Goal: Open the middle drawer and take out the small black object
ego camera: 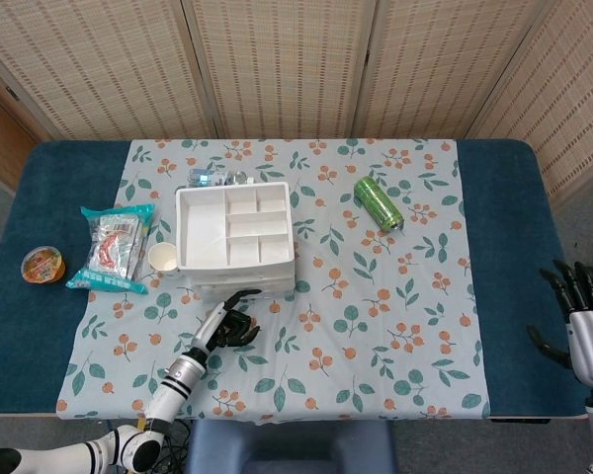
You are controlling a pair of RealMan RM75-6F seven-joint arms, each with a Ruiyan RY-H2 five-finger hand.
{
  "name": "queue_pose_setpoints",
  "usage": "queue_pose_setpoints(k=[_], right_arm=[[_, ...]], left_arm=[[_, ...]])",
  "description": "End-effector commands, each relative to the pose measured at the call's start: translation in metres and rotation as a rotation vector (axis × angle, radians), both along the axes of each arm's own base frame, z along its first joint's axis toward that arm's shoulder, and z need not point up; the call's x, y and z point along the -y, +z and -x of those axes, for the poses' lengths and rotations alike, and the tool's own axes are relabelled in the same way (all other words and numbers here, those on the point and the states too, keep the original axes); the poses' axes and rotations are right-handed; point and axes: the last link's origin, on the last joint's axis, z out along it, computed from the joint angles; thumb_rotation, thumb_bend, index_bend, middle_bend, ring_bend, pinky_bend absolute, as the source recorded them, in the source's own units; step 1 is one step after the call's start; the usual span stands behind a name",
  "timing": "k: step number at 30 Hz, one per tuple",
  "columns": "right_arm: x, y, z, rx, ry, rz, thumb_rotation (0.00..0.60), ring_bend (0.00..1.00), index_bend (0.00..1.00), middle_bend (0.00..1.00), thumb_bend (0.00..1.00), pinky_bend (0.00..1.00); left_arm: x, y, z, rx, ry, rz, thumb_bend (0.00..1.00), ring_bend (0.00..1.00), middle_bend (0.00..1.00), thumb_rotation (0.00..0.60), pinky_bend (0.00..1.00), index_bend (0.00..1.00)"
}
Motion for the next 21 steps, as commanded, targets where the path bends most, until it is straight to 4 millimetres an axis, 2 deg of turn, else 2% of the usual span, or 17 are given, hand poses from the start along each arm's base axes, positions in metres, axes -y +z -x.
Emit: queue_pose_setpoints(k=[1,10,15,21], right_arm=[[0.0,-0.001,-0.001,0.0,0.002,-0.003,0.6,0.04,0.12,0.08,0.29,0.07],[0.0,-0.002,-0.002,0.0,0.006,-0.005,0.6,0.04,0.12,0.08,0.29,0.07],[0.0,-0.002,-0.003,0.001,0.008,-0.006,0.6,0.04,0.12,0.08,0.29,0.07],[0.0,-0.003,-0.003,0.003,0.009,-0.006,0.6,0.04,0.12,0.08,0.29,0.07]], left_arm=[[0.002,0.001,0.001,-0.005,-0.006,-0.007,0.39,0.95,0.87,0.6,1.0,0.24],[0.015,0.005,0.008,-0.011,-0.021,-0.011,0.39,0.95,0.87,0.6,1.0,0.23],[0.022,0.007,0.008,-0.038,-0.045,-0.012,0.39,0.94,0.87,0.6,1.0,0.12],[0.028,0.015,0.01,-0.107,-0.084,-0.028,0.39,0.94,0.87,0.6,1.0,0.08]])
